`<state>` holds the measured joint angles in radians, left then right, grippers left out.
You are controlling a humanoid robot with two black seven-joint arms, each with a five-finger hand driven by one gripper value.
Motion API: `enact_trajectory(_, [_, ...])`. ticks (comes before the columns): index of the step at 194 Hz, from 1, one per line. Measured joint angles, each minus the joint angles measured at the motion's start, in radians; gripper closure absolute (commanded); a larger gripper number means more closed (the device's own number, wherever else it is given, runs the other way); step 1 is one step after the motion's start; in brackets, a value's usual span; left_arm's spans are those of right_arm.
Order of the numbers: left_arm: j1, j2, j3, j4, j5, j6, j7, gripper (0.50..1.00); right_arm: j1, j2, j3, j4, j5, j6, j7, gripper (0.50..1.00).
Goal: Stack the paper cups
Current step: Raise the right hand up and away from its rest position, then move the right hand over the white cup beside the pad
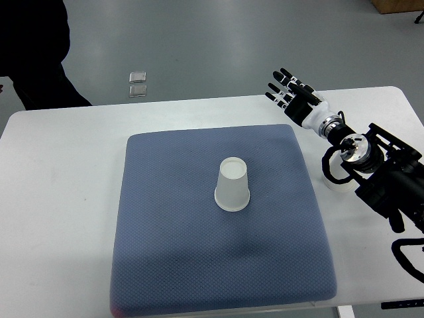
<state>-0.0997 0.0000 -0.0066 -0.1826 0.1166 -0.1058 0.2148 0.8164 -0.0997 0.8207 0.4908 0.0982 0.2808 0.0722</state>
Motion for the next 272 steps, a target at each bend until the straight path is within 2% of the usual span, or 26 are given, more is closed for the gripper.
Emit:
enact_trajectory(99, [0.0,0.0,0.0,-0.001,0.0,0.0,0.0,0.5,0.028,-0.025,-0.029,0.008,-0.06,0.009,-0.015,0.576])
enact_trajectory(144, [-0.001,0.0,0.0,-0.014,0.0,0.0,0.0,0.5,0.14,-0.128,-0.184,0.042,-0.302,0.104,-0.058,0.576])
enact_trajectory(172, [-0.002,0.0,0.001,-0.03,0.001,0.0,0.0,0.5,0.255,-0.204,-0.352,0.092,-0.413,0.136,-0.103,0.576])
enact_trajectory(213, [-0.002,0.0,0.001,-0.04,0.002,0.0,-0.002,0.5,0.519,-0.288,-0.828,0.145,-0.449,0.202,-0.153,0.576])
enact_trajectory(272, [-0.009,0.0,0.004,-0.063,0.002,-0.002,-0.002,0.5,0.959,-0.301,-1.38,0.347,-0.452,0.317,-0.204,0.576])
